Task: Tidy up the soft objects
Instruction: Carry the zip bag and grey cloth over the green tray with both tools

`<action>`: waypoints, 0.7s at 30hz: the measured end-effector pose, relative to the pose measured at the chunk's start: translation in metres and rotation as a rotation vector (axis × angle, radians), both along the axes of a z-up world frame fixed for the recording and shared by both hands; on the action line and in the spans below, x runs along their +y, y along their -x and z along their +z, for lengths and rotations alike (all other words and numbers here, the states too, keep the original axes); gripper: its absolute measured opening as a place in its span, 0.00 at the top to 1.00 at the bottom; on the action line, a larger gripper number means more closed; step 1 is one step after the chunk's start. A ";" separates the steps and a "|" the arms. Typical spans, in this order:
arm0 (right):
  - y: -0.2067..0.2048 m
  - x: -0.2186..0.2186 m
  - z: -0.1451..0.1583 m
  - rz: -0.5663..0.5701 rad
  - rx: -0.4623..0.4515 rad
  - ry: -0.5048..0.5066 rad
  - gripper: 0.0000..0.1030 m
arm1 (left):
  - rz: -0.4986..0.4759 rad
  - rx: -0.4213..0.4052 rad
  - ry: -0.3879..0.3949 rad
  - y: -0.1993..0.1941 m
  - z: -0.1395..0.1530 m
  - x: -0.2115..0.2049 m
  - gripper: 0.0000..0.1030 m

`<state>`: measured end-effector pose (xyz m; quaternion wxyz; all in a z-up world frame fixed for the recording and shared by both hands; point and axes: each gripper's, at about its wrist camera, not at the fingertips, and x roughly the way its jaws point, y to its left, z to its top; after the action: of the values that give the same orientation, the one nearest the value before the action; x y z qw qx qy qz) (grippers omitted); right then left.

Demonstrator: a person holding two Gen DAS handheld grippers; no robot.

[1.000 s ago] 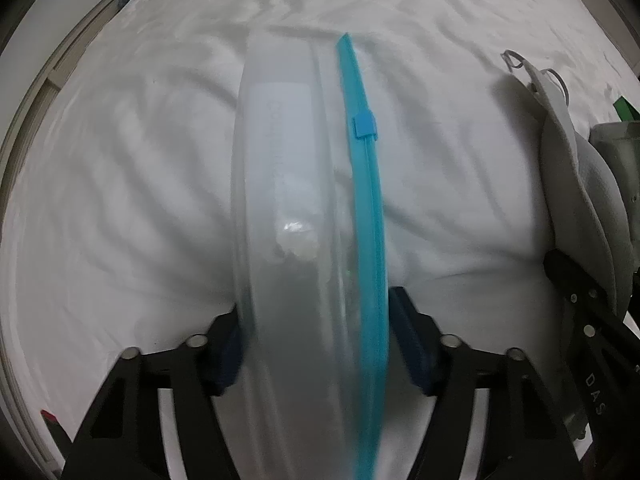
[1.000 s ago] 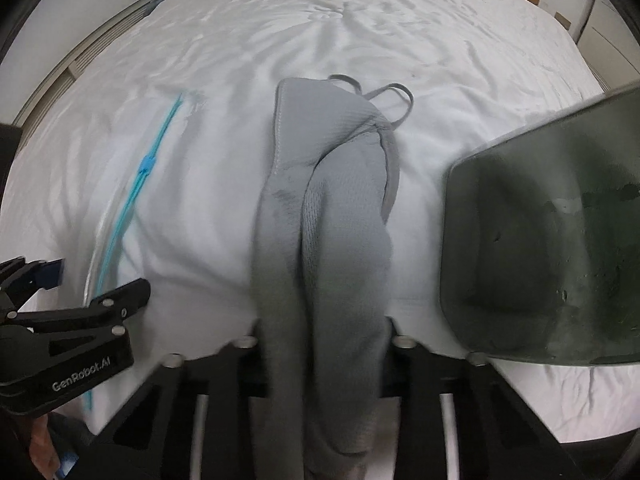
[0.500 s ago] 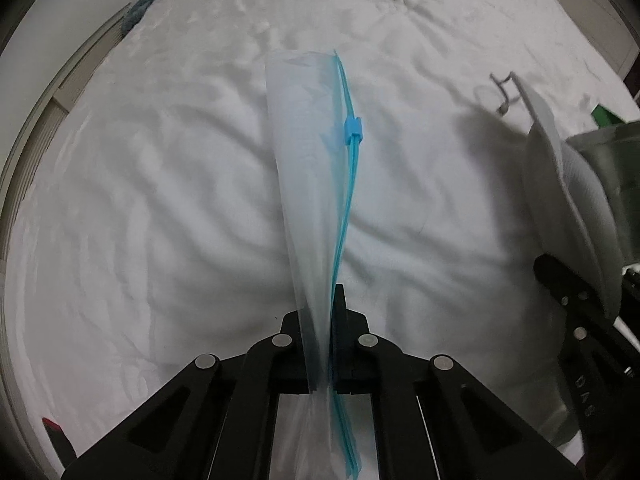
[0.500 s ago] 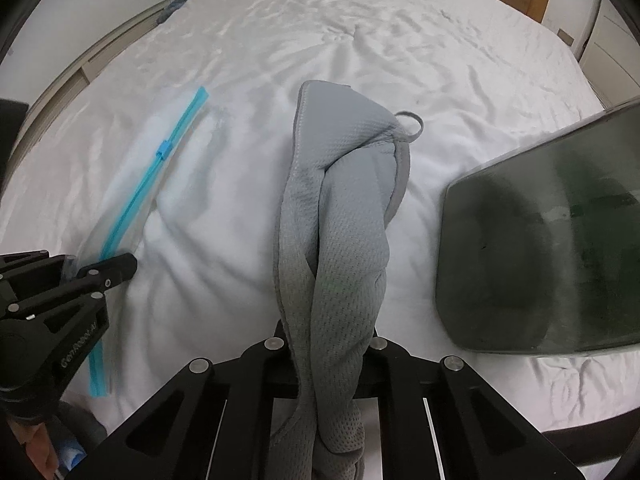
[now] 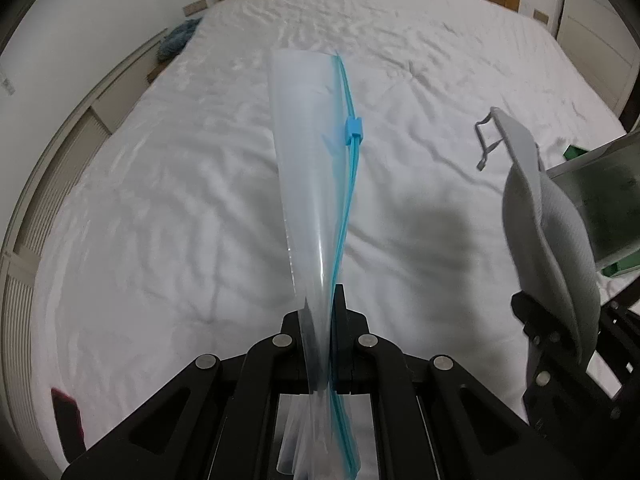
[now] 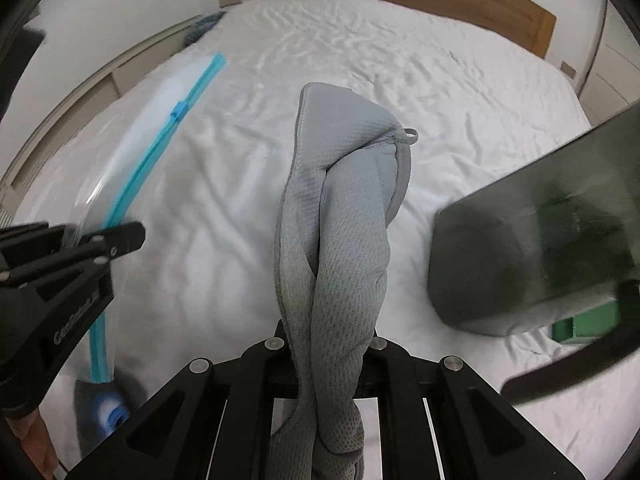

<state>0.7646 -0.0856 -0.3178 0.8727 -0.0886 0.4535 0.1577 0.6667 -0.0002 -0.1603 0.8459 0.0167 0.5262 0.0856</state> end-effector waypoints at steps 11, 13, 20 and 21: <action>0.077 -0.007 0.043 0.092 0.011 -0.037 0.92 | -0.030 0.032 -0.022 0.049 0.025 -0.007 0.98; 0.098 -0.017 0.049 0.106 0.039 -0.045 0.92 | -0.038 0.044 -0.024 0.062 0.030 -0.015 0.98; 0.162 -0.059 0.062 0.149 0.104 -0.028 0.92 | -0.035 0.103 -0.002 0.113 0.036 -0.040 0.98; 0.166 -0.063 0.065 0.153 0.114 -0.027 0.92 | -0.036 0.112 0.001 0.118 0.036 -0.045 0.98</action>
<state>0.5985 -0.1489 -0.2528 0.8321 -0.1020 0.4921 0.2346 0.5483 -0.0450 -0.1247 0.8165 0.0306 0.5725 0.0689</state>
